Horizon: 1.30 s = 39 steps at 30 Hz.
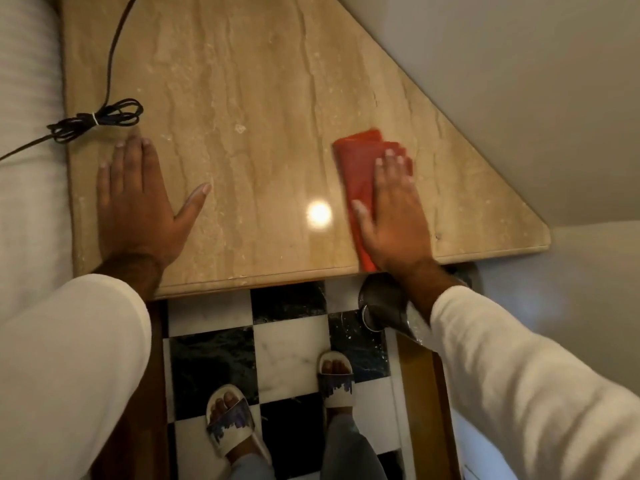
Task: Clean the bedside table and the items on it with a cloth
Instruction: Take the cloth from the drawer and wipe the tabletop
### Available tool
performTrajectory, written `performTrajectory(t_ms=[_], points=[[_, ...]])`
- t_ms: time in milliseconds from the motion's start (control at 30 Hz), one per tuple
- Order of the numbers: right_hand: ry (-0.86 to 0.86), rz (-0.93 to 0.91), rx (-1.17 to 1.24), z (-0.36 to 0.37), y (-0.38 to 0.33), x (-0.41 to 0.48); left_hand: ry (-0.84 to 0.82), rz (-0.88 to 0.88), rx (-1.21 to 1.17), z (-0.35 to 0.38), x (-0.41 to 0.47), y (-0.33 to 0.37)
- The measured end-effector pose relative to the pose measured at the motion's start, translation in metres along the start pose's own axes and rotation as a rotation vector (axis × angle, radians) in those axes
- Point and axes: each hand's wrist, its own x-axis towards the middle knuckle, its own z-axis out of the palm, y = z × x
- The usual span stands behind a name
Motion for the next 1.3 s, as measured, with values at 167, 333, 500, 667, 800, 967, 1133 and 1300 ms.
performTrajectory(t_ms=[167, 333, 500, 667, 800, 967, 1133, 1300], points=[[0.106, 0.54, 0.012, -0.009, 0.062, -0.047, -0.025, -0.006, 0.006, -0.004, 0.001, 0.003], [0.149, 0.979, 0.065, -0.011, 0.059, -0.022, -0.078, -0.031, 0.039, -0.013, 0.0, 0.011], [0.127, 0.821, 0.024, -0.01, 0.003, 0.046, -0.118, -0.043, 0.076, -0.02, 0.0, 0.015], [0.089, 0.547, -0.024, -0.009, -0.061, 0.135, -0.153, -0.045, 0.122, -0.019, 0.001, 0.013], [0.04, 0.34, -0.056, -0.01, -0.123, 0.197, -0.159, -0.039, 0.13, -0.019, 0.001, 0.014], [-0.015, -0.051, -0.055, -0.005, -0.213, 0.236, -0.17, -0.042, 0.149, -0.02, 0.003, 0.013], [-0.063, -0.438, -0.103, 0.008, -0.273, 0.231, -0.181, -0.038, 0.138, -0.021, 0.004, 0.012], [-0.08, -0.82, -0.177, 0.009, -0.267, 0.234, -0.141, -0.056, 0.127, -0.02, 0.003, 0.011]])
